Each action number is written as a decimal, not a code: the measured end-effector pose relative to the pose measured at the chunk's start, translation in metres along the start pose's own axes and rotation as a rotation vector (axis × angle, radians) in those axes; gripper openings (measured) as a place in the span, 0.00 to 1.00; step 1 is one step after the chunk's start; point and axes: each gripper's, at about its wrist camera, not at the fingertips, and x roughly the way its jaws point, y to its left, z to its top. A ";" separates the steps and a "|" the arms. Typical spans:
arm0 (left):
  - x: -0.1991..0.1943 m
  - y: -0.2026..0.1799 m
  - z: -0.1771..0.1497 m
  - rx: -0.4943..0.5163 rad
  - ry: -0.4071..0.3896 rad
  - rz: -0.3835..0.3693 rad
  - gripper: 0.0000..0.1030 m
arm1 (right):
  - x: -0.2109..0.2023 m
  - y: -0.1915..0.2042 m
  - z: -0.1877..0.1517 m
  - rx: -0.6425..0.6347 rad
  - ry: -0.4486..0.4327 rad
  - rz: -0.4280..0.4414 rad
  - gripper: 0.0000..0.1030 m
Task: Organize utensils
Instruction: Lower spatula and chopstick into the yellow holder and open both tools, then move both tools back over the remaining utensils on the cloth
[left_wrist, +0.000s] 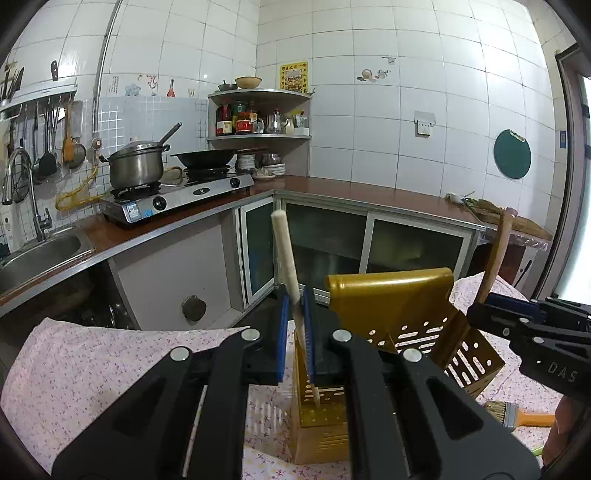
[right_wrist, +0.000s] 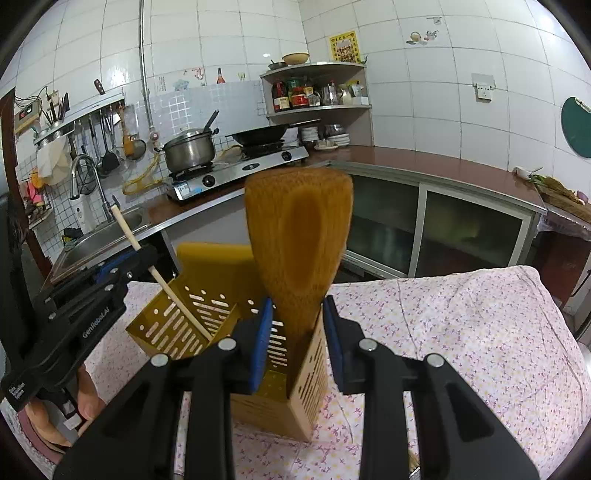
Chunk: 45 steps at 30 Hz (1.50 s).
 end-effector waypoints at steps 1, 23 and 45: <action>0.000 0.000 0.000 0.002 0.004 -0.001 0.08 | 0.000 0.000 -0.001 0.000 0.006 0.002 0.28; -0.124 -0.004 0.007 0.010 0.020 0.084 0.96 | -0.098 -0.022 -0.015 -0.040 -0.029 -0.030 0.68; -0.182 0.001 -0.123 -0.060 0.380 0.150 0.95 | -0.121 -0.033 -0.141 -0.016 0.251 -0.096 0.77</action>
